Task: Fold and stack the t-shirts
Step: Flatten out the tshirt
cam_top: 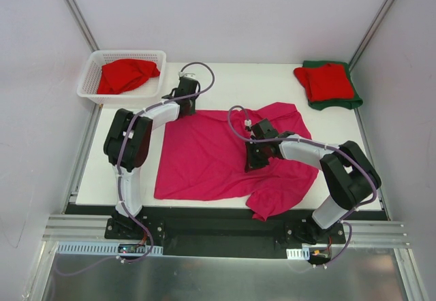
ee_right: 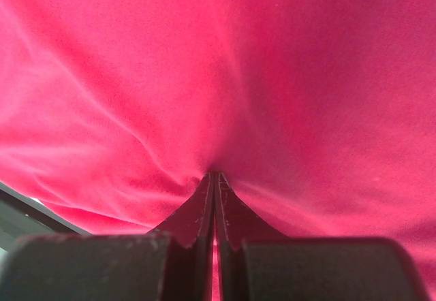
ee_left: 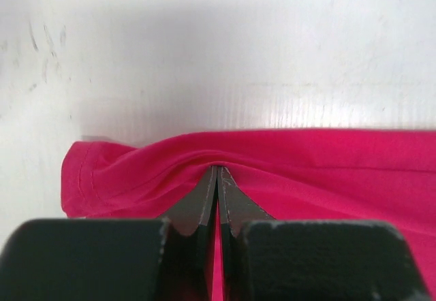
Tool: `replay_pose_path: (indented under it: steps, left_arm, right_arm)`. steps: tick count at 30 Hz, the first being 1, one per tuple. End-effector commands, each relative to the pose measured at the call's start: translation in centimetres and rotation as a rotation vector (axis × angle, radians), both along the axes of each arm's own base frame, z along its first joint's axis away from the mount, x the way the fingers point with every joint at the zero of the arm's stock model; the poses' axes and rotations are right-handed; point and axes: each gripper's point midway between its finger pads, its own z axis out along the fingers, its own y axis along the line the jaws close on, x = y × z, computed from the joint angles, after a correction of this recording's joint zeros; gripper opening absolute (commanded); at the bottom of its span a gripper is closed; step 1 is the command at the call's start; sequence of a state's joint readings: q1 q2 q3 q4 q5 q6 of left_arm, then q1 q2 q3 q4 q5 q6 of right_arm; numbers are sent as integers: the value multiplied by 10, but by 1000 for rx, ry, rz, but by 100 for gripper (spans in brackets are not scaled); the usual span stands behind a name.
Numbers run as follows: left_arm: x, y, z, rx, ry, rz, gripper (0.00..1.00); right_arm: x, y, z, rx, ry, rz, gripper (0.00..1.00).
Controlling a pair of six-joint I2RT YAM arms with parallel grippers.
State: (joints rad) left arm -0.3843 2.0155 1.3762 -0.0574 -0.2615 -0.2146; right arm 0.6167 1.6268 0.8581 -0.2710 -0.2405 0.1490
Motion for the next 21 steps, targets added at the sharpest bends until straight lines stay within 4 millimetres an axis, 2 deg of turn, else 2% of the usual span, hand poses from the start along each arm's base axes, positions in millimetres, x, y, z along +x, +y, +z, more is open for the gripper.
replay_pose_path:
  steps: [1,10,11,13,14,16,17,18,19,20,21]
  left_arm:
    - [22,-2,18,3,-48,-24,0]
    - [43,4,33,13,-84,-25,0]
    - [44,3,45,3,-105,-26,0]
    - [38,2,49,-12,-106,-31,0]
    - [36,2,63,-28,-128,-30,0]
    - [27,2,69,-48,-127,-35,1]
    - [22,0,87,-84,-155,-27,1]
    - [11,1,82,-102,-135,-28,2]
    - [3,-6,86,-141,-128,-49,2]
    - [-5,-8,100,-185,-146,-47,3]
    - [-18,-7,90,-198,-113,-45,4]
  right_arm:
    - [-15,-9,-18,-58,49,3,1]
    - [-16,-10,-19,-62,50,5,1]
    - [-16,-10,-19,-62,50,5,1]
    - [-16,-8,-19,-59,50,6,1]
    - [-16,-8,-20,-60,50,8,1]
    - [-16,-6,-20,-56,54,11,1]
    - [-15,-5,-20,-56,54,10,1]
    - [-15,-4,-19,-54,53,10,1]
    - [-14,-3,-18,-53,51,10,1]
    - [-14,-2,-17,-51,48,10,1]
    - [-13,-1,-17,-50,44,9,1]
